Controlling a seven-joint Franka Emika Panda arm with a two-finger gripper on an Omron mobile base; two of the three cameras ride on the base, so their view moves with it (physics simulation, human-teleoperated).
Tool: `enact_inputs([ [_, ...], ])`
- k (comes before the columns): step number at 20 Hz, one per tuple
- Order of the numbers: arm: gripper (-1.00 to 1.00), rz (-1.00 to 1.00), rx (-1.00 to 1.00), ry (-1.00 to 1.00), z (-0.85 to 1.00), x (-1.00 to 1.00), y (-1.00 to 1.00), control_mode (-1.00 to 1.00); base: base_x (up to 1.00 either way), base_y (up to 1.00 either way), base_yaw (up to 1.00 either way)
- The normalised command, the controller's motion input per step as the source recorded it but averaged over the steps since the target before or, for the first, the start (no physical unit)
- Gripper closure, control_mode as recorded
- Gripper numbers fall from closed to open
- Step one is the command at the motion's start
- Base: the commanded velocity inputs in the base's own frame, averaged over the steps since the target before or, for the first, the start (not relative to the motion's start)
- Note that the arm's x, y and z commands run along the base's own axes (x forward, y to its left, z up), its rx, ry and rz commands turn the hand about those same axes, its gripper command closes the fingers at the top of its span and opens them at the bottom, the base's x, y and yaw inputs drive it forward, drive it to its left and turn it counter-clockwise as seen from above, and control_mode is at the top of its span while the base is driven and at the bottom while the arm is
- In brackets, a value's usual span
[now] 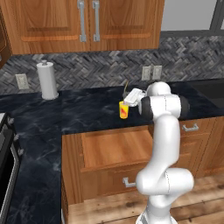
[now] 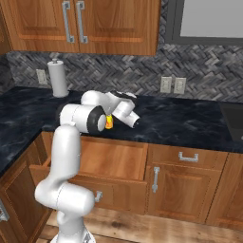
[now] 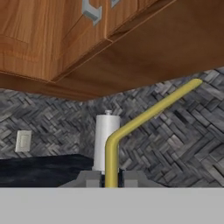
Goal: Pick up the straw from the left drawer and put it inside the smoothie cup.
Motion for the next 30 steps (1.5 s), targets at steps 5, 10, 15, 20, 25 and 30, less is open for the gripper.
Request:
enact_inputs([
  [5, -1.00, 0.00, 0.00, -0.06, -0.19, 0.00, 0.00, -1.00, 0.00, 0.00, 0.00],
  [10, -1.00, 0.00, 0.00, -0.04, -0.06, -0.01, 0.00, -1.00, 0.00, 0.00, 0.00],
  [15, -1.00, 0.00, 0.00, -0.03, 0.00, -0.20, 0.00, -1.00, 0.00, 0.00, 0.00],
  [20, -1.00, 0.00, -0.03, 0.00, 0.05, -0.38, 0.01, -1.00, 0.00, 0.00, 0.00],
  [25, -1.00, -0.02, -0.12, 0.05, 0.05, -0.22, 0.13, -1.00, 0.00, 0.00, 0.00],
  [30, -1.00, -0.07, -0.12, 0.19, 0.21, -0.03, 0.04, -1.00, 0.00, 0.00, 0.00],
])
